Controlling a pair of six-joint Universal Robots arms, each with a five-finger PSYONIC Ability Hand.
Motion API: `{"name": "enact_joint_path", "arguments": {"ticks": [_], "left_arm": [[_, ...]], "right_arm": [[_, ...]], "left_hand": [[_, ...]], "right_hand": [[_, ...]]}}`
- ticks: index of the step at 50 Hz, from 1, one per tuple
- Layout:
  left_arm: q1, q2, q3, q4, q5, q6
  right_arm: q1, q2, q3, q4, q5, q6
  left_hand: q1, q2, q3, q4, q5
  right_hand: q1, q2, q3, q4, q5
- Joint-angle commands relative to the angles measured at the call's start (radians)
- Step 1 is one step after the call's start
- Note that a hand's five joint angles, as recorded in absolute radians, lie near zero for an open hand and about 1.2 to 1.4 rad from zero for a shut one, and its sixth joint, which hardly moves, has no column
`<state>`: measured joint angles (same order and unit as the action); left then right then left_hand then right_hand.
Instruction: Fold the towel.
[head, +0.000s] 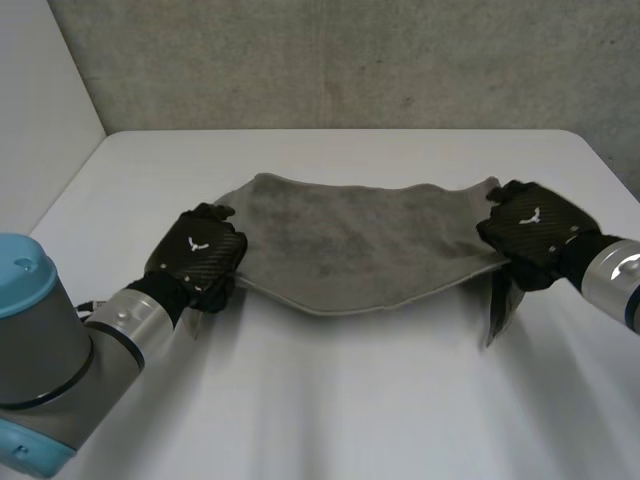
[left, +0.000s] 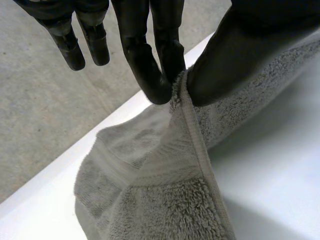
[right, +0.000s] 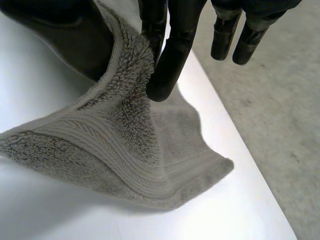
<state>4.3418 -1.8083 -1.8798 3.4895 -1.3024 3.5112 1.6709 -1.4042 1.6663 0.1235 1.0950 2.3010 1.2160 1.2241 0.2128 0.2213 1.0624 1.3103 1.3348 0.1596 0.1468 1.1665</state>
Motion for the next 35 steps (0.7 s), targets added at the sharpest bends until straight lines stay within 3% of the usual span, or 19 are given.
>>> {"name": "enact_joint_path", "arguments": {"ticks": [1, 12, 29, 35], "left_arm": [[-0.03, -0.037, -0.007, -0.039, -0.029, 0.0], [-0.073, -0.163, -0.007, -0.044, -0.152, -0.003], [-0.106, -0.183, -0.007, -0.02, -0.195, -0.004], [-0.096, -0.187, -0.005, 0.006, -0.258, -0.004]], "right_arm": [[-0.04, -0.022, 0.009, 0.001, 0.002, 0.162], [-0.042, -0.01, 0.035, -0.004, -0.001, 0.179], [-0.042, -0.009, 0.061, -0.005, -0.004, 0.183], [-0.045, -0.009, 0.069, -0.008, -0.007, 0.183]], "left_hand": [[-0.514, -0.522, -0.038, -0.047, -0.535], [-0.53, -0.538, -0.038, -0.047, -0.551], [-0.53, -0.538, -0.038, -0.047, -0.551], [-0.521, -0.529, -0.038, -0.047, -0.542]], "right_hand": [[0.086, 0.061, 0.015, 0.028, 0.055], [0.086, 0.061, 0.015, 0.028, 0.055], [0.086, 0.061, 0.015, 0.028, 0.055], [0.086, 0.061, 0.015, 0.028, 0.055]]}}
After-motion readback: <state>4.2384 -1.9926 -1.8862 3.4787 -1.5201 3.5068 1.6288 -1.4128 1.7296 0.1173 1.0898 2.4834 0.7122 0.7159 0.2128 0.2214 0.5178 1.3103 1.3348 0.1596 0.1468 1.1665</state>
